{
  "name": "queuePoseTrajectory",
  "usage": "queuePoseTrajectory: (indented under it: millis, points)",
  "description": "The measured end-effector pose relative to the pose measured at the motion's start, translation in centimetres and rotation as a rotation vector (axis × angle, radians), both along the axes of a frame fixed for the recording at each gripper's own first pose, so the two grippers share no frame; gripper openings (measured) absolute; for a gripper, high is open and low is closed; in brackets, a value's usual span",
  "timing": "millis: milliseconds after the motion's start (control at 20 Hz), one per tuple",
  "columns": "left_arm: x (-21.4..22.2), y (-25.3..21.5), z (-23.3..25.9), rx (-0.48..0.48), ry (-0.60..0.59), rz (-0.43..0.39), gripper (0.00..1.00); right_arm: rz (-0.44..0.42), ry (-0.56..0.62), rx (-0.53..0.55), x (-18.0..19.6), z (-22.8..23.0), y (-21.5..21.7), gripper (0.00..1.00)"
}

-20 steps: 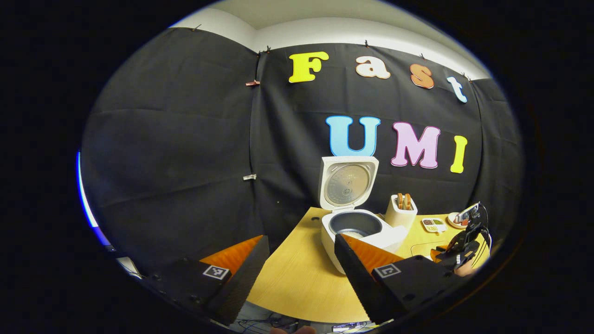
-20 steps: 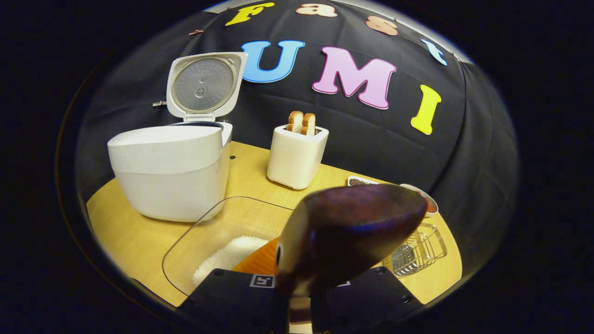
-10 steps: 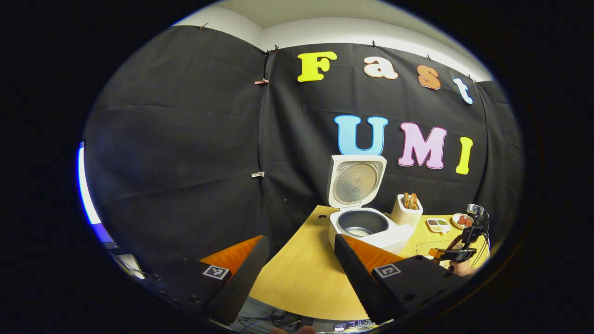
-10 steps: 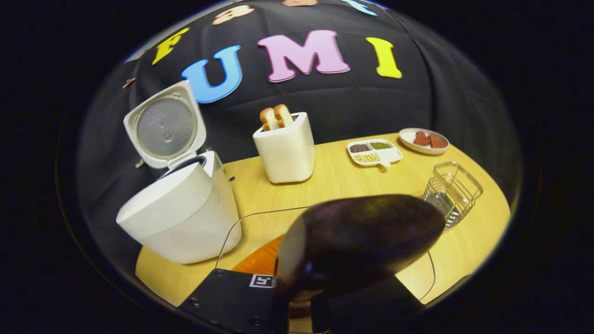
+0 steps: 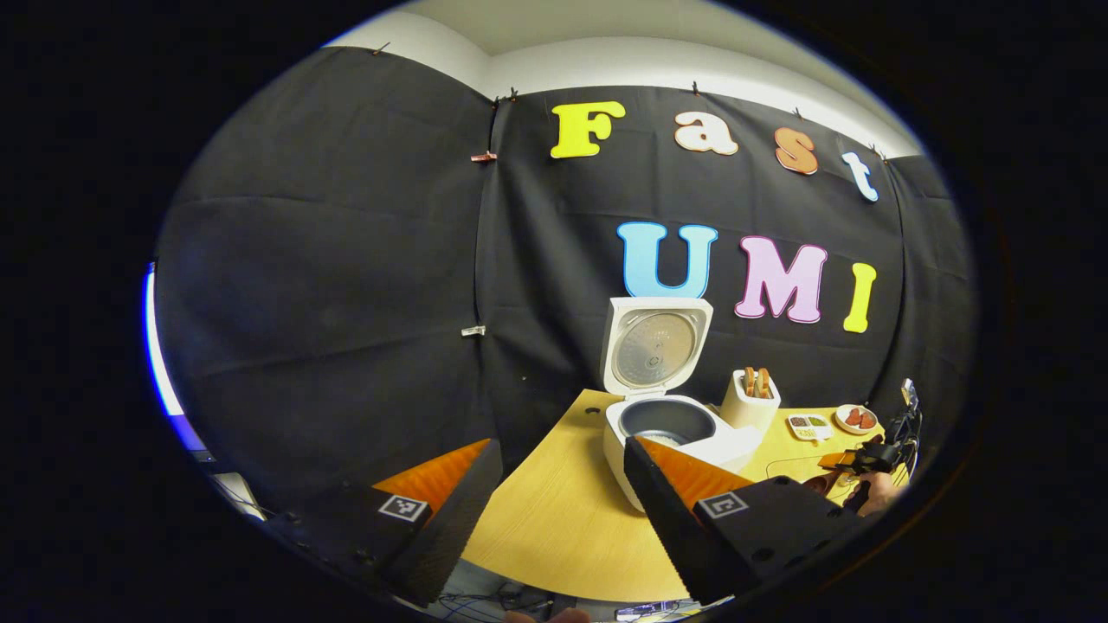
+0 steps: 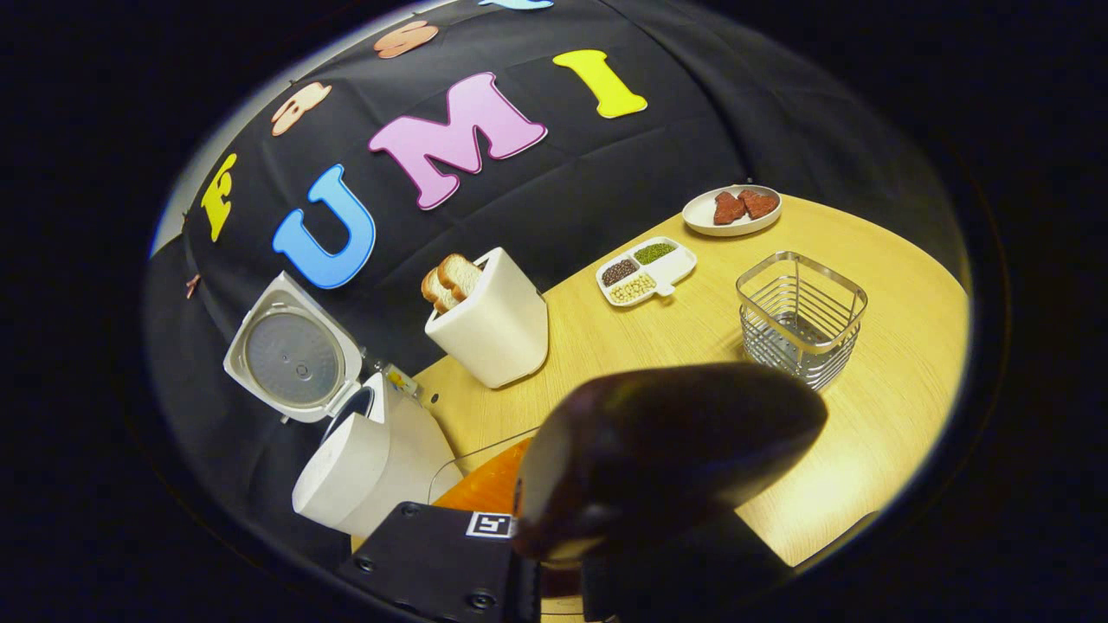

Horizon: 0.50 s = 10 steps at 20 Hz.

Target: Close the left gripper, press the button to open the rice cooker; take a wooden spoon from the chopstick holder with the right hand, scoop a spoonful of rice and pour it into the rice cooker, then put the wooden spoon back into the chopstick holder.

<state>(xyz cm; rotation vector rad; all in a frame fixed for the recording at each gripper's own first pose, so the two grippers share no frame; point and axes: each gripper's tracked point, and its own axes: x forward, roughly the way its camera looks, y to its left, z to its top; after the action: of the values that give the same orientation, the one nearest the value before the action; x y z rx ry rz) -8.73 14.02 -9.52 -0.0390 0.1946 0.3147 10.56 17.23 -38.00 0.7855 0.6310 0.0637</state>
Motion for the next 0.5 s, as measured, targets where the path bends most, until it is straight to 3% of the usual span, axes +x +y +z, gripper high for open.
queuePoseTrajectory:
  millis: [500]
  points:
    - [0.4,-0.3,-0.3,-0.021,-0.002,-0.027,0.98,-0.099,-0.046,0.146,2.0,5.7,-1.9,0.18]
